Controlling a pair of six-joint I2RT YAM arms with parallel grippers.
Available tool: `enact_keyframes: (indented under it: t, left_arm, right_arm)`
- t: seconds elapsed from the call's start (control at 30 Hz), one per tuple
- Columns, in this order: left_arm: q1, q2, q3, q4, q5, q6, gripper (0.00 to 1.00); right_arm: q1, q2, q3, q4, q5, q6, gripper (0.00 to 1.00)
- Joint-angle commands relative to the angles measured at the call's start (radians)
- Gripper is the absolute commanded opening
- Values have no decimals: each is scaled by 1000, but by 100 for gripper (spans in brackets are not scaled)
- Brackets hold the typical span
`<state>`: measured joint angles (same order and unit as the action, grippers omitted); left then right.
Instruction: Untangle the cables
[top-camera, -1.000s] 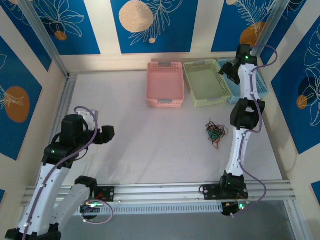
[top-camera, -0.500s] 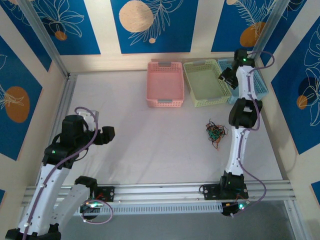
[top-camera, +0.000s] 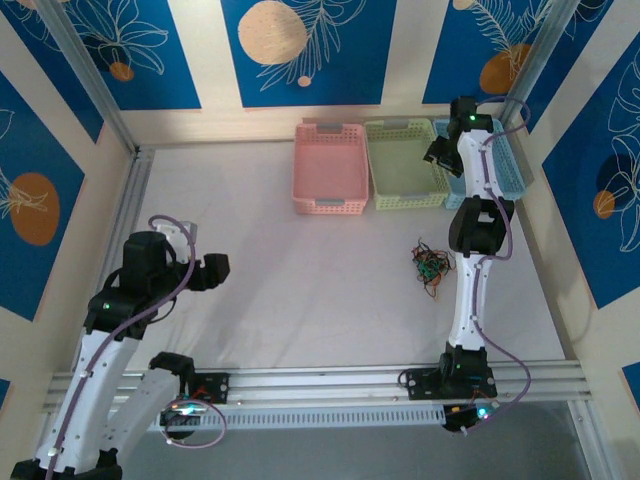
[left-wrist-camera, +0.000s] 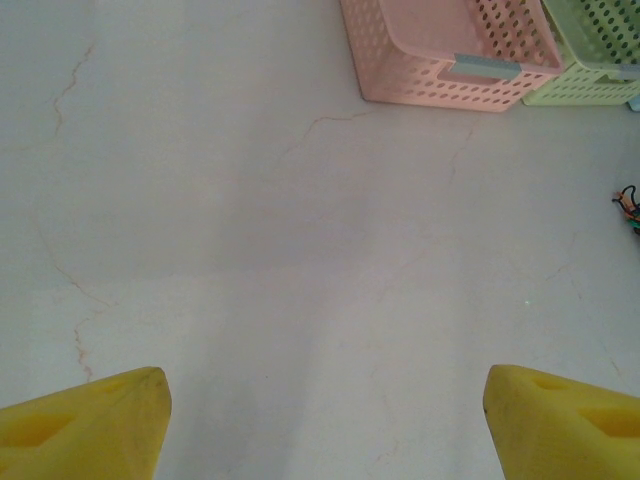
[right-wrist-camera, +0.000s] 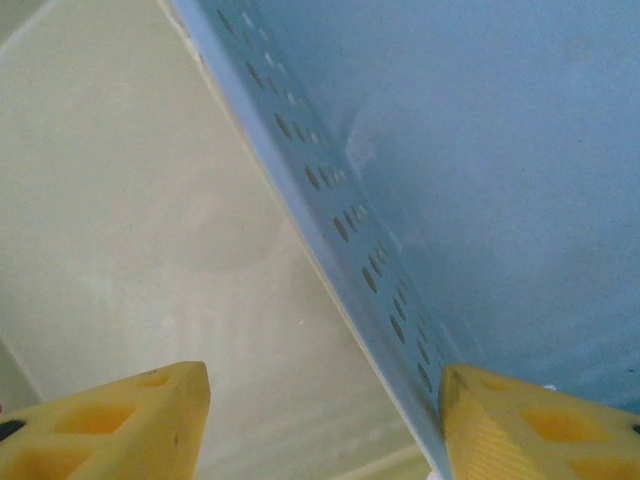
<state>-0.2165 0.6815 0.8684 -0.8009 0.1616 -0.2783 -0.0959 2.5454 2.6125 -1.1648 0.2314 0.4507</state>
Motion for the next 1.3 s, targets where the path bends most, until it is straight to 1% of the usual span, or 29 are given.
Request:
enact_keyframes:
  t: [0.0, 0.1, 0.27, 0.57, 0.8, 0.83, 0.93, 1.2, 1.27]
  left_arm:
    - [2, -11, -11, 12, 24, 18, 82]
    - [3, -11, -11, 12, 24, 18, 82]
    - [2, -8, -12, 12, 26, 19, 82]
    - [3, -5, -14, 16, 29, 19, 82]
    - [2, -2, -16, 17, 30, 18, 82]
    - [3, -2, -17, 17, 30, 18, 82]
    - [3, 2, -17, 19, 30, 18, 82]
    - [2, 7, -19, 21, 32, 20, 82]
    - [3, 9, -19, 21, 32, 19, 82]
  right_arm:
    - [15, 4, 42, -49, -64, -46, 61]
    - [27, 0, 46, -64, -93, -54, 59]
    - [51, 0, 44, -65, -101, -61, 57]
    - [97, 19, 32, -70, -119, -76, 56]
    - [137, 47, 30, -79, -84, -89, 48]
    - [143, 50, 26, -77, -84, -90, 45]
    - [164, 61, 27, -75, -76, -97, 41]
    - [235, 64, 30, -49, -70, -108, 24]
    - [253, 68, 28, -46, -75, -109, 21]
